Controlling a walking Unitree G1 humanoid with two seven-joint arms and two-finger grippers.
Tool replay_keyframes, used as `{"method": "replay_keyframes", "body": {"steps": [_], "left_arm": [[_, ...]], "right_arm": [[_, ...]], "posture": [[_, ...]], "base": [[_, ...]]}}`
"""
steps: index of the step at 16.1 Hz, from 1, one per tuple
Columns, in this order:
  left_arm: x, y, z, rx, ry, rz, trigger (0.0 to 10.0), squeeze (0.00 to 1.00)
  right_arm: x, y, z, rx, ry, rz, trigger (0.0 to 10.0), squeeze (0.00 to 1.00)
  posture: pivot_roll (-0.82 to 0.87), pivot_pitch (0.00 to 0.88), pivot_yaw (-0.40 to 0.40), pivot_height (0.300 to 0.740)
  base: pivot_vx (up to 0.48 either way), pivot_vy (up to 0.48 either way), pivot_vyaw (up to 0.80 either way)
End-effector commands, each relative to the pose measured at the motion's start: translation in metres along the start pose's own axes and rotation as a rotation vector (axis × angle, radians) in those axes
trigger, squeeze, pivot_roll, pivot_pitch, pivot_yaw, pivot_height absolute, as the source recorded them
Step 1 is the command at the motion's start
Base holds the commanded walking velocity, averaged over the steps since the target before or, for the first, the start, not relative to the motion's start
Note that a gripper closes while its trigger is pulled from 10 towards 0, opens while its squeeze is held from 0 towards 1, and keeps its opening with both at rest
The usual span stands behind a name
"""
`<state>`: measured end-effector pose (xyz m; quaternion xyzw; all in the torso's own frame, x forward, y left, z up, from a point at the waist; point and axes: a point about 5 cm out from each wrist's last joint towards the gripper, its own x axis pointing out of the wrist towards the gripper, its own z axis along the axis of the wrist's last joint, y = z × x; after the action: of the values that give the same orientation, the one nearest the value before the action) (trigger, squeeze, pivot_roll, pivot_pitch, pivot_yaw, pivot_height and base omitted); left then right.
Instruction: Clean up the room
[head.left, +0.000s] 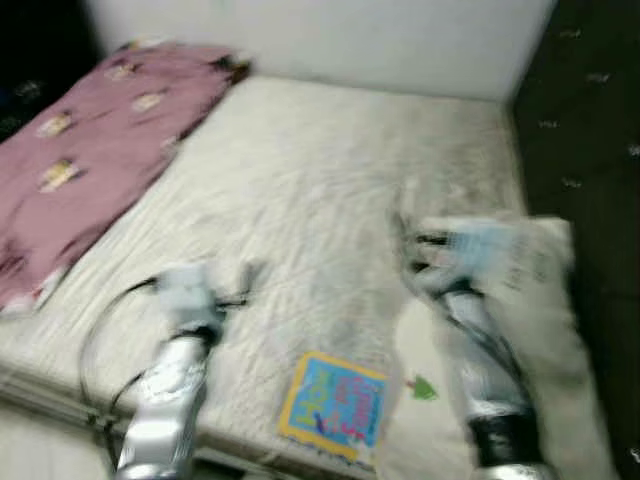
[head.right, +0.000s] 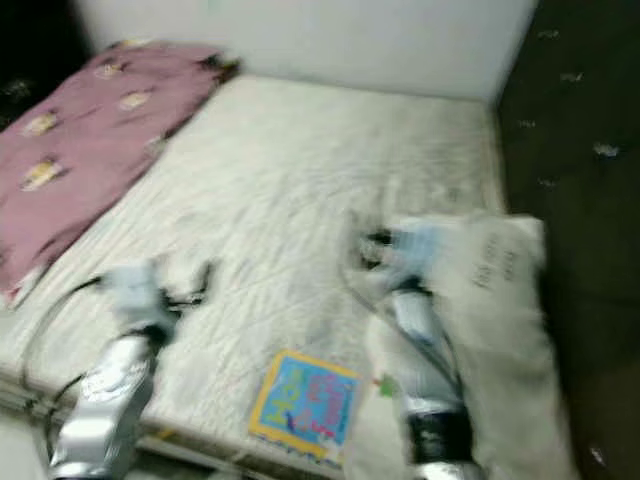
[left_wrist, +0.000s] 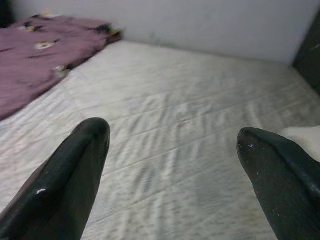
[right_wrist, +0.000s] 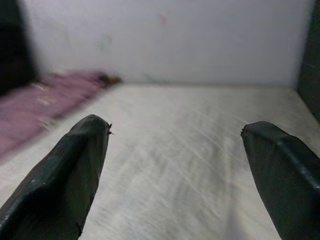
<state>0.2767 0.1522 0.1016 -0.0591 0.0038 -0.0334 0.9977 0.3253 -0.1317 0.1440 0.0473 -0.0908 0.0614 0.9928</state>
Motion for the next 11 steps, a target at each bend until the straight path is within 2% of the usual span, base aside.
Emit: {"method": "replay_keyframes", "body": {"steps": [1, 3, 6, 11], "left_arm": [[0.003, -0.016, 0.002, -0.006, -0.01, -0.055, 10.0, 0.0], [0.004, -0.013, 0.002, 0.022, -0.015, -0.041, 10.0, 0.0], [0.005, -0.011, -0.001, -0.005, 0.002, -0.022, 10.0, 0.0], [0.005, -0.012, -0.004, -0.01, 0.008, -0.023, 10.0, 0.0]], "right_arm": [[-0.011, -0.026, -0.008, -0.025, 0.036, -0.079, 10.0, 0.0], [-0.013, -0.025, -0.011, -0.03, 0.045, -0.073, 10.0, 0.0], [-0.017, -0.024, -0.016, -0.056, 0.065, -0.071, 10.0, 0.0], [-0.02, -0.023, -0.016, -0.04, 0.063, -0.075, 10.0, 0.0]], "posture": [[0.02, 0.002, 0.043, 0.74], [0.02, 0.002, 0.043, 0.74], [0.03, 0.0, 0.039, 0.74], [0.03, 0.0, 0.039, 0.74]], "base": [[0.0, 0.0, 0.0], [0.0, 0.0, -0.2], [0.0, 0.0, -0.15], [0.0, 0.0, -0.09]]}}
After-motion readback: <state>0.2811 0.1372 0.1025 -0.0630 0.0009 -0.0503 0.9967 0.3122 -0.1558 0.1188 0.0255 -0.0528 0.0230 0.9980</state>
